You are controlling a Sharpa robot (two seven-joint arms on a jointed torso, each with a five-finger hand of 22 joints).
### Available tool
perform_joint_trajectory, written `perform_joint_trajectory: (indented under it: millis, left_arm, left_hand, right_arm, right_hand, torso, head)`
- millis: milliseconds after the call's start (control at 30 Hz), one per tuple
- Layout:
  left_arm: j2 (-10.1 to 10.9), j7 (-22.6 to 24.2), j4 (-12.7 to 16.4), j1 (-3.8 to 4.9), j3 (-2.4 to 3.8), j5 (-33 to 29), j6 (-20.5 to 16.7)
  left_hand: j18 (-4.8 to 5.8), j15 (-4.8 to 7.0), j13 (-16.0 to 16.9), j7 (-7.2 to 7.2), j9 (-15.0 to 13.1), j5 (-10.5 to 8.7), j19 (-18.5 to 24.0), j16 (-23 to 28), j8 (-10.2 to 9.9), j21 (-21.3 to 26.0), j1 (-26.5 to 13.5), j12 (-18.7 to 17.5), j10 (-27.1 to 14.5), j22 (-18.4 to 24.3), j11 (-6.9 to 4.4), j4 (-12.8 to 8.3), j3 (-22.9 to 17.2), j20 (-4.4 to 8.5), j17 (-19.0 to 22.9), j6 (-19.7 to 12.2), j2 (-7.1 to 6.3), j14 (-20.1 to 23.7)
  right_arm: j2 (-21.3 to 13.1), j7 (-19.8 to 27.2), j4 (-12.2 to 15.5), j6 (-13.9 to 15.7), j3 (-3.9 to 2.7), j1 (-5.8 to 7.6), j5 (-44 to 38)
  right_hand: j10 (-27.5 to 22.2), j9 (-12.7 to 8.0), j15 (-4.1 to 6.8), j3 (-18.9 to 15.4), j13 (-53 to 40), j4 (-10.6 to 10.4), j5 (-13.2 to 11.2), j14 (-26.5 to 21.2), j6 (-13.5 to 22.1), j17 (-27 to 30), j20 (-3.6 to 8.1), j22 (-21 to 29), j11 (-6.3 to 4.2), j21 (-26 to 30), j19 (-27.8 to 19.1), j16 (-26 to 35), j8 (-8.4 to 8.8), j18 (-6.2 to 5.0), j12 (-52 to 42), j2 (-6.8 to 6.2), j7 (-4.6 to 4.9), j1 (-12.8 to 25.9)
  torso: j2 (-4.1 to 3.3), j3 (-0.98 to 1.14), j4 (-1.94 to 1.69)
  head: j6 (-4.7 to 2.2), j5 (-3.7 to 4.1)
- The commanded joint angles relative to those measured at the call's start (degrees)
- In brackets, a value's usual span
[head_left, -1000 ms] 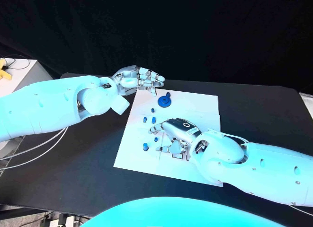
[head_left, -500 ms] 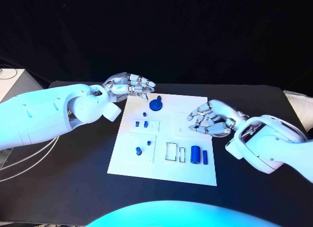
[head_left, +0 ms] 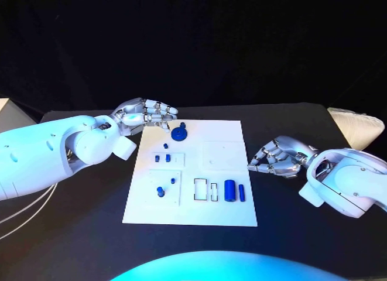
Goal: Assemble the parts on the task board
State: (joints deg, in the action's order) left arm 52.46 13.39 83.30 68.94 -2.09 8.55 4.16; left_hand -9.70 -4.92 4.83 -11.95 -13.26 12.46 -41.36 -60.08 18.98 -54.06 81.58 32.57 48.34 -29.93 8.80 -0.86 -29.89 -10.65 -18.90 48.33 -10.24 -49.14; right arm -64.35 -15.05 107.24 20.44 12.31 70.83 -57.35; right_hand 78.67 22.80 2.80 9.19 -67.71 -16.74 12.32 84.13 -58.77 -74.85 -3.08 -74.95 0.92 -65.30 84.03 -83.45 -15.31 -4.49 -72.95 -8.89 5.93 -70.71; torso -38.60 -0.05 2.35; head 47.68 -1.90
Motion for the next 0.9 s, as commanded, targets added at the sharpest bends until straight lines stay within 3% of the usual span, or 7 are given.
perform_joint_trajectory:
  millis: [33, 367, 600, 900]
  left_arm:
    - [0.0, 1.3, 0.4, -0.10, 0.04, -0.7, 0.2]
    - [0.2, 1.3, 1.0, -0.17, 0.04, -0.9, 0.3]
    - [0.3, 1.2, 1.2, -0.18, 0.04, -1.2, 0.5]
    - [0.4, 1.1, 1.4, -0.17, 0.04, -1.8, 0.8]
  left_hand:
    - [-0.78, -0.10, -0.1, 0.02, 0.1, 0.01, -0.5, 0.3, 0.2, 0.3, 0.0, 0.2, -0.5, 0.1, -0.01, 0.0, 0.3, 0.10, 0.1, -0.5, 0.43, 0.5]
    - [-0.78, -0.10, -0.1, 0.02, 0.1, 0.01, -0.5, 0.3, 0.2, 0.3, 0.0, 0.2, -0.5, 0.1, -0.01, 0.0, 0.3, 0.10, 0.1, -0.5, 0.43, 0.5]
    - [-0.78, -0.09, -0.1, 0.03, 0.1, 0.01, -0.5, 0.3, 0.3, 0.4, 0.0, 0.3, -0.4, 0.1, -0.03, 0.0, 0.4, 0.10, 0.1, -0.5, 0.46, 0.4]
    - [-0.78, -0.09, -0.1, 0.03, 0.1, 0.01, -0.5, 0.3, 0.3, 0.4, 0.0, 0.3, -0.4, 0.1, -0.03, 0.0, 0.4, 0.10, 0.1, -0.5, 0.46, 0.4]
  right_arm:
    - [0.2, -5.3, 0.6, -2.0, 0.13, -1.06, -2.2]
    - [3.3, -9.2, 1.2, 0.7, 0.42, -4.28, -6.8]
    - [5.0, -10.4, 1.3, 1.6, 0.46, -5.08, -9.5]
    - [7.2, -12.3, 0.4, 0.5, 0.46, -5.52, -12.0]
  right_hand:
    - [1.3, 0.4, 0.54, -1.0, -2.9, 0.0, 0.2, 3.5, -0.3, -2.8, 0.57, -5.9, -0.18, -1.9, 2.5, -1.0, -0.68, 0.72, -2.0, 0.21, -0.65, 1.1]
    - [2.9, 0.9, 0.63, -3.6, -7.1, 0.0, 0.2, 4.0, -0.2, -6.0, 0.70, -7.6, -0.32, -5.5, 3.0, -2.6, -1.41, 1.27, -4.6, 0.23, -0.83, 2.3]
    - [4.1, 1.1, 0.58, -4.6, -9.6, 0.0, 0.5, 4.3, 0.1, -7.5, 0.69, -8.5, -0.28, -7.1, 3.2, -3.3, -1.62, 1.53, -6.4, 0.75, -0.78, 1.7]
    - [4.5, 1.3, 0.53, -5.5, -10.8, 0.0, 0.6, 4.5, 0.1, -8.4, 0.64, -9.0, -0.25, -8.2, 3.4, -3.7, -1.85, 1.70, -7.2, 0.89, -0.78, 1.6]
  torso:
    - [0.21, -0.18, 0.13]
    - [0.10, -0.27, 0.05]
    - [0.06, -0.21, -0.10]
    - [0.00, -0.23, -0.23]
  head:
    - [0.13, 0.90]
    - [0.37, 1.76]
    - [0.43, 2.26]
    - [0.72, 2.33]
